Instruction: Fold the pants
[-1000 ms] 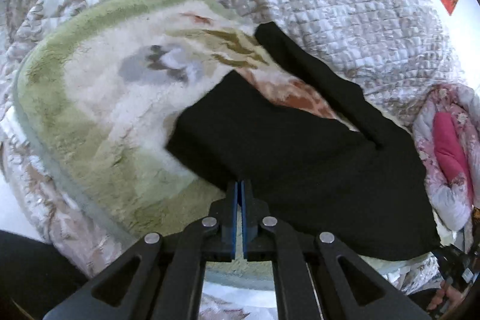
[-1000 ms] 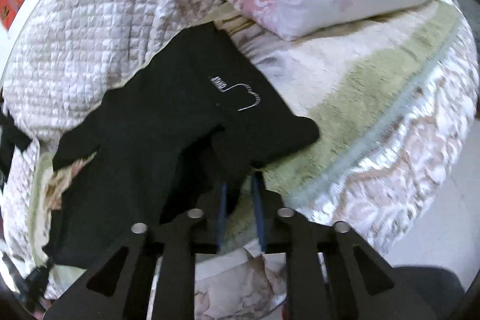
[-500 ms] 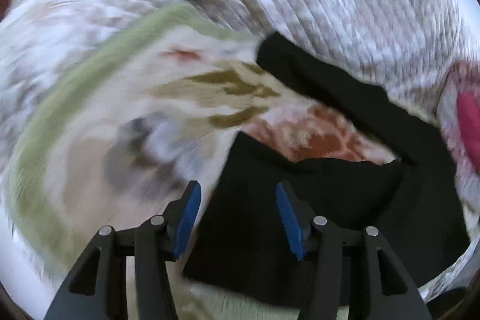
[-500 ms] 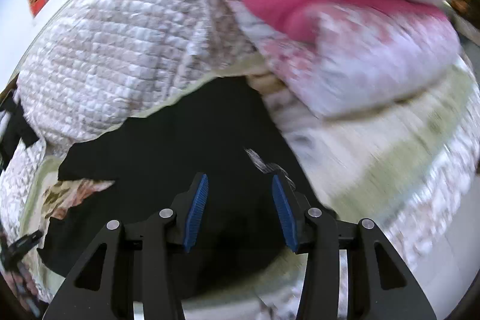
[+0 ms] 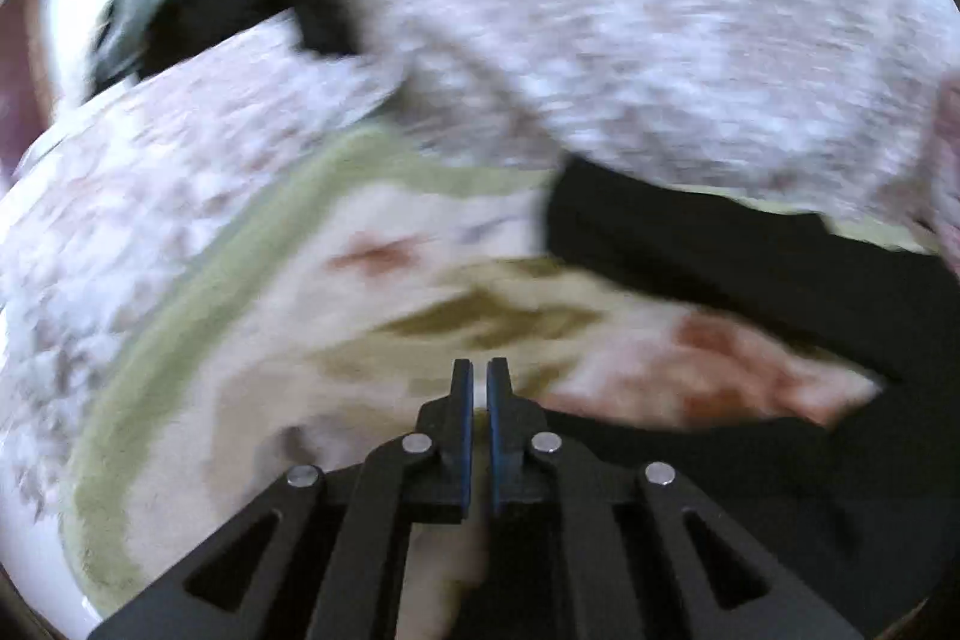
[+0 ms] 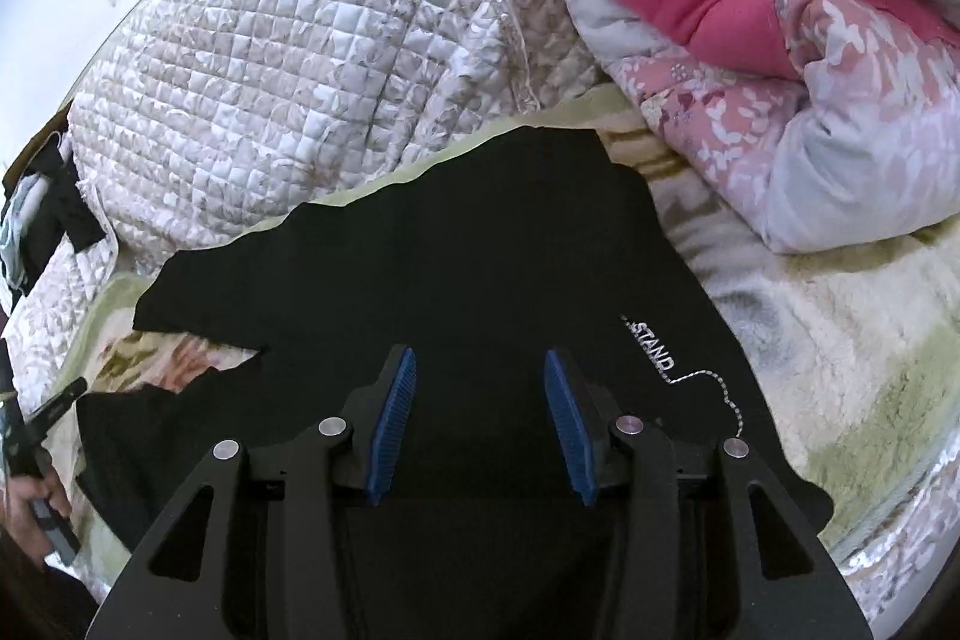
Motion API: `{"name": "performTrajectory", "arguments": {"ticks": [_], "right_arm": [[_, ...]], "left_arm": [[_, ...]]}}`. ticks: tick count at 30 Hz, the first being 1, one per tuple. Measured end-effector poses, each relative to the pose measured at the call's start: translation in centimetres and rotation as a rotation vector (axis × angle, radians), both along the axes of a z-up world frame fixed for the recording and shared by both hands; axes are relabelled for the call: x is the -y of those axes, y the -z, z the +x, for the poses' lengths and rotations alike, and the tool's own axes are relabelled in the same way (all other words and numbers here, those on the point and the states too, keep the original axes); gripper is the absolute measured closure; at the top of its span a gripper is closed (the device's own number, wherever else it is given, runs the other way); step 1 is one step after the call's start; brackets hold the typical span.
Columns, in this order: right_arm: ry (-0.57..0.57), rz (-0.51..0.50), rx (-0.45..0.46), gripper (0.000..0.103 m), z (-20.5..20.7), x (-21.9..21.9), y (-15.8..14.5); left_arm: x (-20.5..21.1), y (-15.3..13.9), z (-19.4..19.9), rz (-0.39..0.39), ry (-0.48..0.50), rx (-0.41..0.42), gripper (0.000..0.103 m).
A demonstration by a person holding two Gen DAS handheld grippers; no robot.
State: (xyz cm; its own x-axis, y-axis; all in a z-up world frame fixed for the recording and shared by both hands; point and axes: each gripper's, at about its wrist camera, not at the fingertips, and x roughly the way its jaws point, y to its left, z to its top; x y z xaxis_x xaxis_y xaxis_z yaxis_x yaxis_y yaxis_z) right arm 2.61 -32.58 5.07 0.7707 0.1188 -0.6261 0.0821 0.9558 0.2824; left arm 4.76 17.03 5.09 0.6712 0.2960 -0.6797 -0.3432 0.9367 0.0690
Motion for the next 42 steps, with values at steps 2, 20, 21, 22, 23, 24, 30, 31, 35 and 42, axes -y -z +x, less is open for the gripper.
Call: {"name": "performTrajectory", "arguments": {"ticks": [2,20,21,22,23,24,30,31,35,42], "right_arm": [[-0.003,0.009,-0.005,0.058,-0.1,0.0,0.0],[-0.081,-0.027,-0.02,0.058,-2.1,-2.3,-0.1],[-0.089,-0.028,-0.014,0.058,-2.1,-2.5,-0.2],[-0.093,-0.03,-0.008,0.058,-2.2,-2.7,-0.3],[-0.097,-0.033,0.001,0.058,-2.2,-2.9,-0.5],[-0.098,-0.032,0.009,0.058,-2.3,-3.0,-0.6],[-0.056,-0.049,0.027,0.058,-2.7,-2.5,-1.2],[-0.036,-0.062,0.031,0.058,-2.9,-2.2,-1.3],[0.058,-0.07,0.013,0.058,-3.2,-0.2,-1.6],[0.246,-0.077,-0.086,0.058,-3.6,3.8,-0.7]], "left_arm": [[-1.6,0.4,-0.1,-0.096,-0.042,-0.02,0.095],[1.3,3.8,-12.3,-0.396,-0.05,-0.07,0.051],[1.1,3.9,-11.8,-0.399,-0.048,-0.052,0.051],[0.8,4.0,-11.2,-0.414,-0.055,-0.041,0.051],[0.4,4.1,-10.8,-0.431,-0.072,-0.029,0.052],[0.1,4.3,-10.4,-0.427,-0.096,-0.025,0.064],[-0.2,2.9,-11.6,-0.339,-0.168,0.003,0.099],[-0.1,2.6,-12.1,-0.319,-0.171,0.013,0.099],[0.5,2.2,-13.2,-0.264,-0.158,0.004,0.099],[-0.7,1.8,-13.2,-0.23,-0.248,-0.02,0.095]]}}
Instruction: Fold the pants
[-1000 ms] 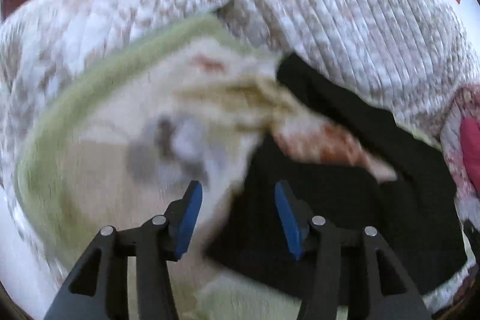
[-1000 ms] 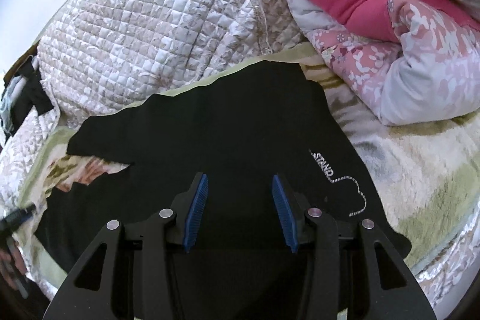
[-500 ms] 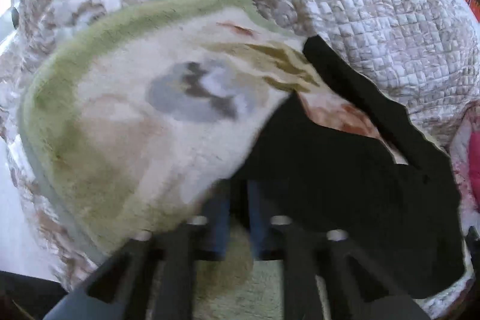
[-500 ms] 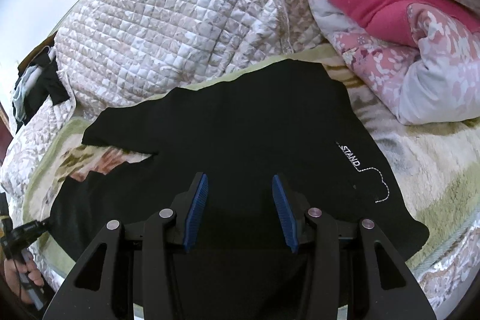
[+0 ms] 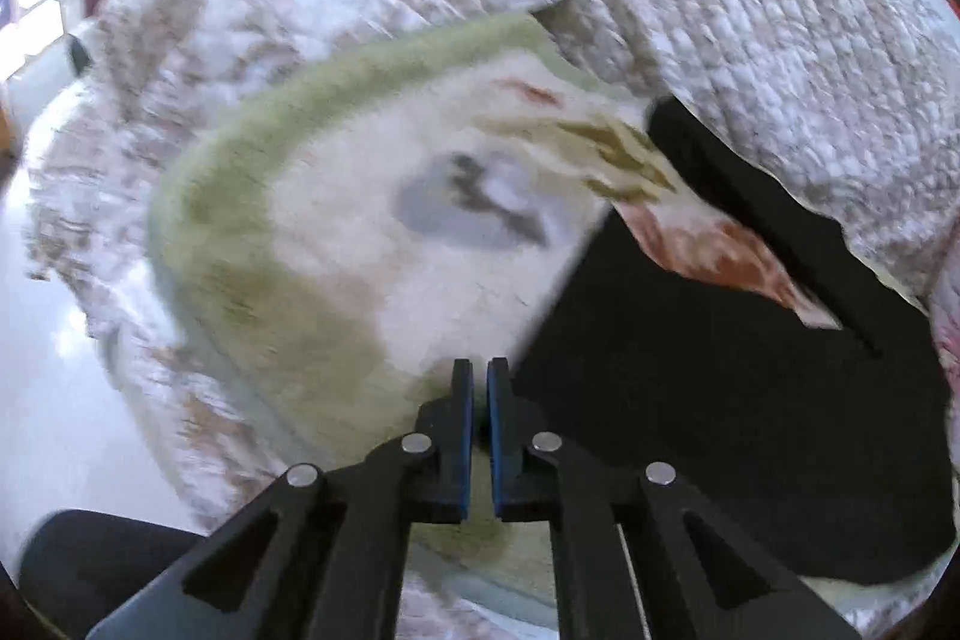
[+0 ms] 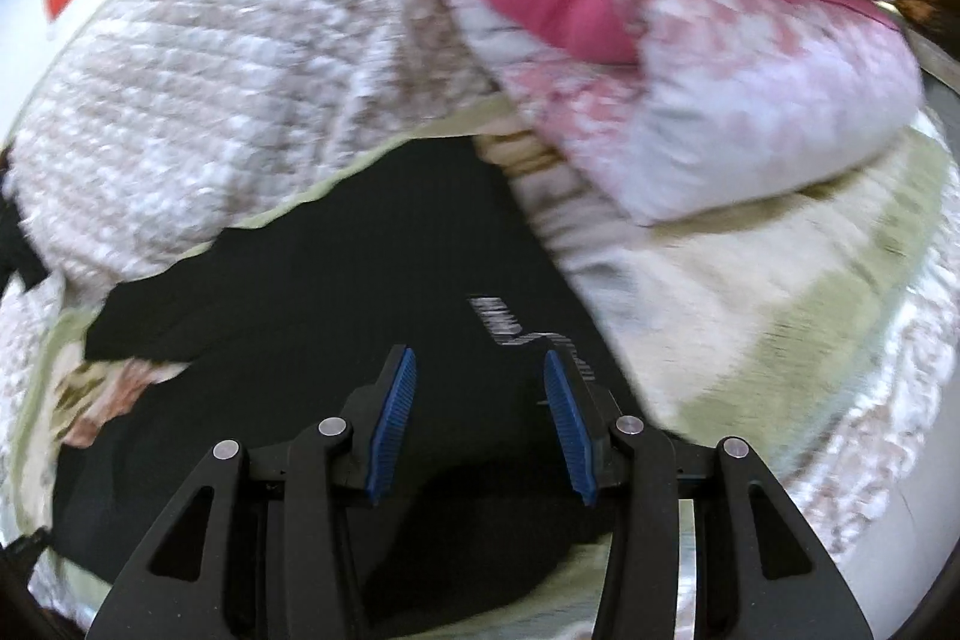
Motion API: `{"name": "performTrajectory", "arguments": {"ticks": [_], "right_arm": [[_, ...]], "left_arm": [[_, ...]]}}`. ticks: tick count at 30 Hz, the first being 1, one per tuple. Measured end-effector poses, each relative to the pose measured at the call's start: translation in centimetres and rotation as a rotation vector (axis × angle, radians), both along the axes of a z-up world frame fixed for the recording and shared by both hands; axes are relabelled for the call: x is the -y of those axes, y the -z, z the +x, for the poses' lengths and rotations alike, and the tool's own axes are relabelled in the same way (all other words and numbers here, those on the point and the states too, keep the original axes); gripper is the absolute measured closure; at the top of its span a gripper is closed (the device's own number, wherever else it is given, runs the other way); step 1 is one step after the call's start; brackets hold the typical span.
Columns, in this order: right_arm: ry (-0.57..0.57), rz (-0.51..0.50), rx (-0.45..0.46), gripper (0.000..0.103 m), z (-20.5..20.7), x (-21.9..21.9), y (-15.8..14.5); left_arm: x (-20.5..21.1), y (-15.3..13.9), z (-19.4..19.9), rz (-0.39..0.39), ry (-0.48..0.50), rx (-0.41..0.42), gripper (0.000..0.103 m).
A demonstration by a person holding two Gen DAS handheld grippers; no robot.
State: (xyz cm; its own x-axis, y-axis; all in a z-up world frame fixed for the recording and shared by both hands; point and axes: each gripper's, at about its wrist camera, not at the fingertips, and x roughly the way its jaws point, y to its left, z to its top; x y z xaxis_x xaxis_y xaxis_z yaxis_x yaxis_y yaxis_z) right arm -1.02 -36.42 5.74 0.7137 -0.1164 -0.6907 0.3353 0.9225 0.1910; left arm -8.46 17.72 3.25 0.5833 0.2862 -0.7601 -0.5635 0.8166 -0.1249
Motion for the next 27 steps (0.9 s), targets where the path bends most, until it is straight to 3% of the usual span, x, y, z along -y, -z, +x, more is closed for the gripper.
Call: {"name": "performTrajectory", "arguments": {"ticks": [3,5,6,9,12,15,16,19,23,25,27], "right_arm": [[0.054,0.039,-0.076,0.058,0.2,1.6,1.6],[0.083,0.032,-0.047,0.058,-0.4,2.1,1.0],[0.079,0.037,0.02,0.059,-1.1,2.2,0.2],[-0.044,0.035,0.144,0.068,-1.6,0.7,-1.6],[-0.236,-0.015,0.067,0.068,0.2,-3.0,0.0],[-0.243,-0.071,-0.078,0.071,1.9,-4.2,2.7],[-0.235,-0.069,-0.078,0.071,2.0,-4.2,2.8],[-0.223,-0.092,-0.002,0.069,1.8,-4.6,1.3],[-0.261,-0.063,0.011,0.069,2.8,-5.7,1.2],[-0.222,-0.081,-0.044,0.069,3.7,-5.6,2.2],[-0.19,-0.018,-0.04,0.069,3.8,-4.4,2.6]], "left_arm": [[-0.1,-1.5,-0.2,0.029,-0.007,0.041,0.095],[0.8,-2.4,0.4,0.027,0.049,0.068,0.095],[1.4,-2.7,1.1,0.019,0.09,0.077,0.095],[3.7,-3.0,3.3,0.006,0.206,0.083,0.095],[6.5,-2.9,6.1,-0.007,0.341,0.074,0.094],[9.2,-2.8,8.4,-0.015,0.462,0.076,0.078],[9.9,-3.0,8.6,-0.016,0.486,0.077,0.07],[11.5,-2.6,10.6,-0.038,0.56,0.067,0.064],[12.0,-0.6,12.4,-0.013,0.595,0.022,0.061],[11.0,1.1,12.9,0.018,0.528,-0.031,0.061],[8.9,2.7,13.2,-0.011,0.444,-0.077,0.058]]}}
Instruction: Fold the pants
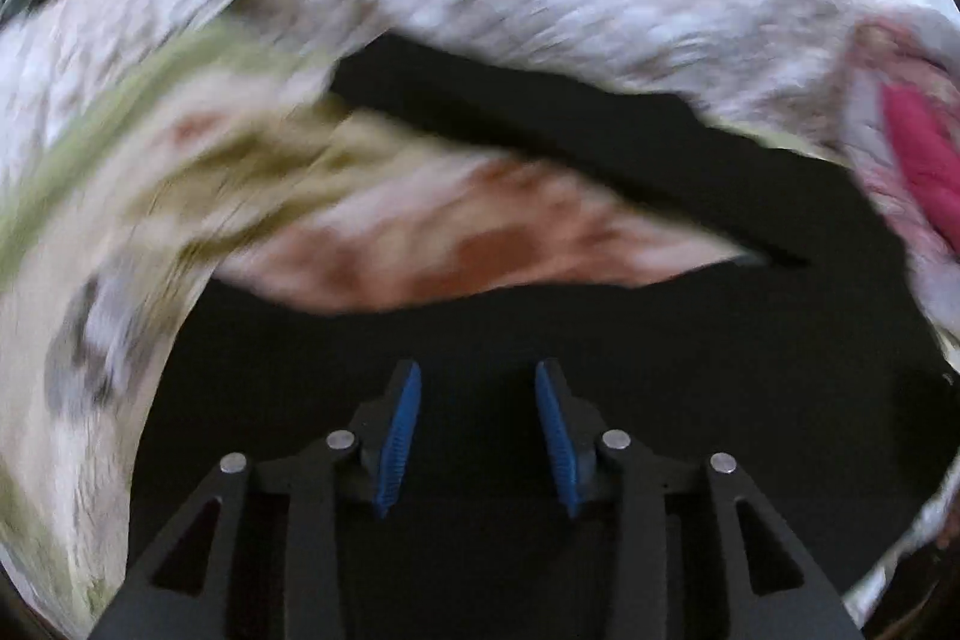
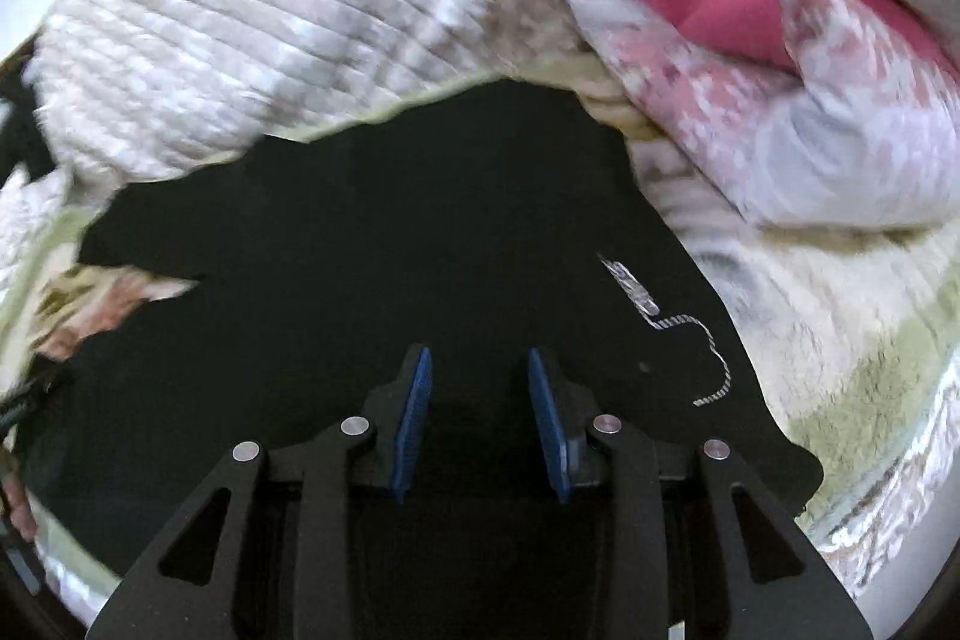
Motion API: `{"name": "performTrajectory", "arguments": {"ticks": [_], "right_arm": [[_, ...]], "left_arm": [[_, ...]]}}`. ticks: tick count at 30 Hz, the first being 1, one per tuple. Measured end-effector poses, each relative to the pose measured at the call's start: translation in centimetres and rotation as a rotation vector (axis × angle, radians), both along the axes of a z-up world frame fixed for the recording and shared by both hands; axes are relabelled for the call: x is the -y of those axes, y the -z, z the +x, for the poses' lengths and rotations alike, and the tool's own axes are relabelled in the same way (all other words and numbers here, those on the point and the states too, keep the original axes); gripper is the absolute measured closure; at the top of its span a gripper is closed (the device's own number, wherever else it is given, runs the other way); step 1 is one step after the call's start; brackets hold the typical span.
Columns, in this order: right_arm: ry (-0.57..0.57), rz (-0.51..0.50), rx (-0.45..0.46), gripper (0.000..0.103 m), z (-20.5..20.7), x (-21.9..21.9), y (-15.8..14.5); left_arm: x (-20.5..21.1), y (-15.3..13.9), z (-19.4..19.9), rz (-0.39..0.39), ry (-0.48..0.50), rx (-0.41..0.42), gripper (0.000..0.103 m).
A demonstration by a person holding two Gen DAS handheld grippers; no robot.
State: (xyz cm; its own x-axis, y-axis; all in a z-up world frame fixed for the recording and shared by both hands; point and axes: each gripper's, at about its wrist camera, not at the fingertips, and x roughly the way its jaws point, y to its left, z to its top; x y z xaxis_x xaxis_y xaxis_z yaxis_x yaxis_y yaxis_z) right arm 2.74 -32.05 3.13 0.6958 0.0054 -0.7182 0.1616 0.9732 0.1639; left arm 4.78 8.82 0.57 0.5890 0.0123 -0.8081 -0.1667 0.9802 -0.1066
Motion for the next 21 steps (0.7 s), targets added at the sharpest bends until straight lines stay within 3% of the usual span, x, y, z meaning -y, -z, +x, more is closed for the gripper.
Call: {"name": "performTrajectory", "arguments": {"ticks": [1,4,8,15,21], "right_arm": [[0.009,0.015,0.01,0.069,-0.1,0.3,-0.1],[0.023,0.005,0.043,0.069,-0.5,0.3,-0.5],[-0.011,0.034,0.036,0.06,-0.3,-0.1,-0.4],[-0.106,0.047,0.054,0.06,0.0,-2.3,-1.4],[-0.198,0.032,0.048,0.06,0.0,-4.4,-2.3]], "left_arm": [[-0.9,0.0,-0.1,-0.023,-0.027,0.003,0.059],[-2.2,-0.7,-0.6,0.006,-0.113,0.024,0.059],[-3.3,-0.8,-0.9,-0.016,-0.161,0.016,0.059],[1.4,-2.9,-2.2,0.01,0.032,0.093,0.059],[4.0,-4.6,-2.3,0.02,0.129,0.11,0.059]]}}
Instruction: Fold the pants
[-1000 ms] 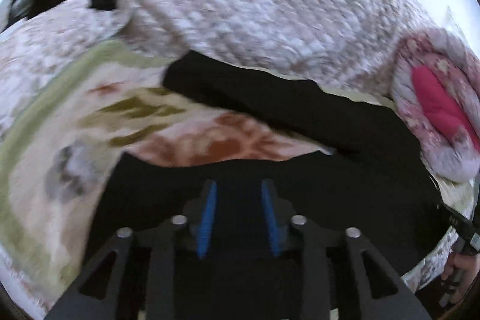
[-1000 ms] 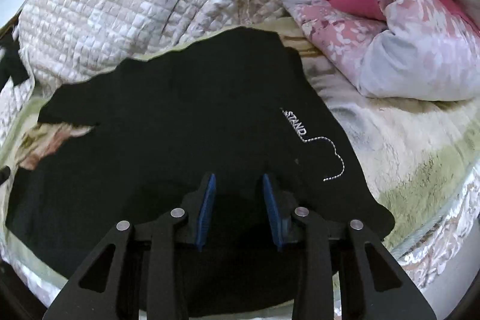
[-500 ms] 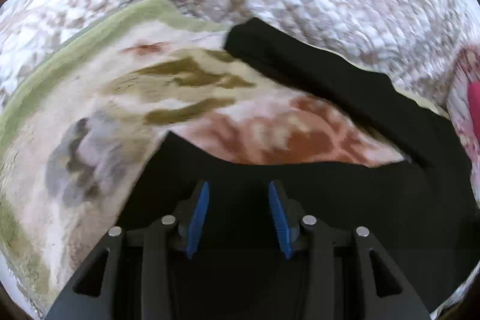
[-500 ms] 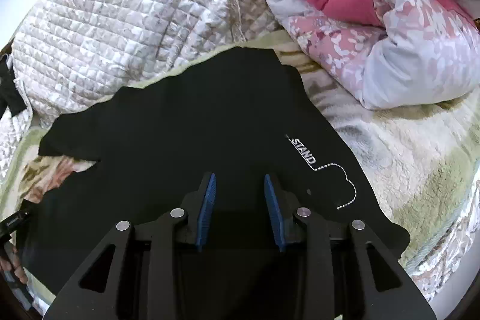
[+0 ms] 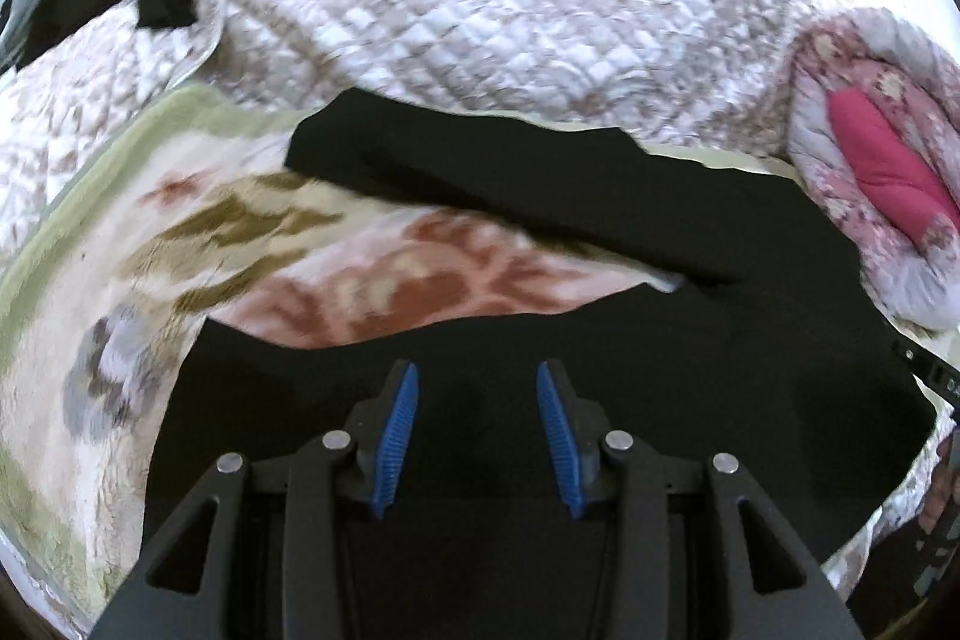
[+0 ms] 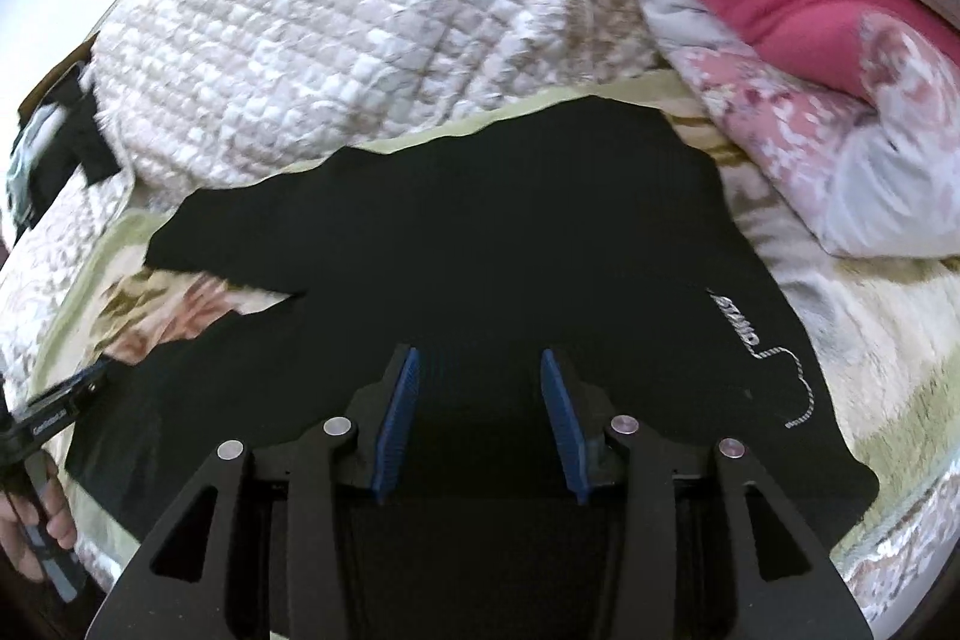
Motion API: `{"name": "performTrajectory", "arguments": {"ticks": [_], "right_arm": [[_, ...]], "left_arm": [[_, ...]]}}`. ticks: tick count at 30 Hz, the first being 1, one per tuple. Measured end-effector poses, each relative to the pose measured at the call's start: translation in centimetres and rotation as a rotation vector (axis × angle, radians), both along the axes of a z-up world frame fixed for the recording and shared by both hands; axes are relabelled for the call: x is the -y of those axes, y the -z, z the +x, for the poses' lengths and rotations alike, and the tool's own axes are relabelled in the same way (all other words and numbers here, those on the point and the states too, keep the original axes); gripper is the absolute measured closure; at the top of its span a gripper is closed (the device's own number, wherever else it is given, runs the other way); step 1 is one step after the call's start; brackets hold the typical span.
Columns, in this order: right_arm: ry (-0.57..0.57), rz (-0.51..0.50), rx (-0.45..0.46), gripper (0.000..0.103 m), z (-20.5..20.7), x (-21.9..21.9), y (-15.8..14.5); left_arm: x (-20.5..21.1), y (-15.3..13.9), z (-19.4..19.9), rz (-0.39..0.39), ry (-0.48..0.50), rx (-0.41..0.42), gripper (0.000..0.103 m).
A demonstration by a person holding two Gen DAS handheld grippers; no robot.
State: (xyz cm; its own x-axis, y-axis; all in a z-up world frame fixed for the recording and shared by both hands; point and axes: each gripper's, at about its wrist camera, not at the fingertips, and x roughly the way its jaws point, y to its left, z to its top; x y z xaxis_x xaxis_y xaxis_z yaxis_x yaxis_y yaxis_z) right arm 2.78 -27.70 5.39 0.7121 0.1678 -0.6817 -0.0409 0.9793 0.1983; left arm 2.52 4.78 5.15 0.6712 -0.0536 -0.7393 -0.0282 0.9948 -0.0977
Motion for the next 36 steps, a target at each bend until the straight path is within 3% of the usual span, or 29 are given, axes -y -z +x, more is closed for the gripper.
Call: {"name": "performTrajectory", "arguments": {"ticks": [11,16,26,28,36], "right_arm": [[-0.16,-0.032,-0.026,0.053,3.2,-0.8,-2.1],[-0.242,-0.116,-0.037,0.048,6.4,-1.0,-2.3],[-0.383,-0.201,-0.073,0.044,16.2,-0.5,-1.7],[-0.4,-0.237,-0.084,0.04,18.6,-0.5,-1.0],[-0.399,-0.33,-0.129,0.039,26.8,0.5,1.8]], "left_arm": [[1.8,-1.8,1.8,0.062,0.088,-0.001,0.058],[2.0,-2.4,4.2,0.092,0.133,0.003,0.052],[0.5,-1.9,14.5,0.124,0.166,-0.015,0.046],[0.4,-1.2,16.8,0.128,0.171,-0.026,0.044],[1.1,2.8,25.2,0.169,0.154,-0.075,0.043]]}}
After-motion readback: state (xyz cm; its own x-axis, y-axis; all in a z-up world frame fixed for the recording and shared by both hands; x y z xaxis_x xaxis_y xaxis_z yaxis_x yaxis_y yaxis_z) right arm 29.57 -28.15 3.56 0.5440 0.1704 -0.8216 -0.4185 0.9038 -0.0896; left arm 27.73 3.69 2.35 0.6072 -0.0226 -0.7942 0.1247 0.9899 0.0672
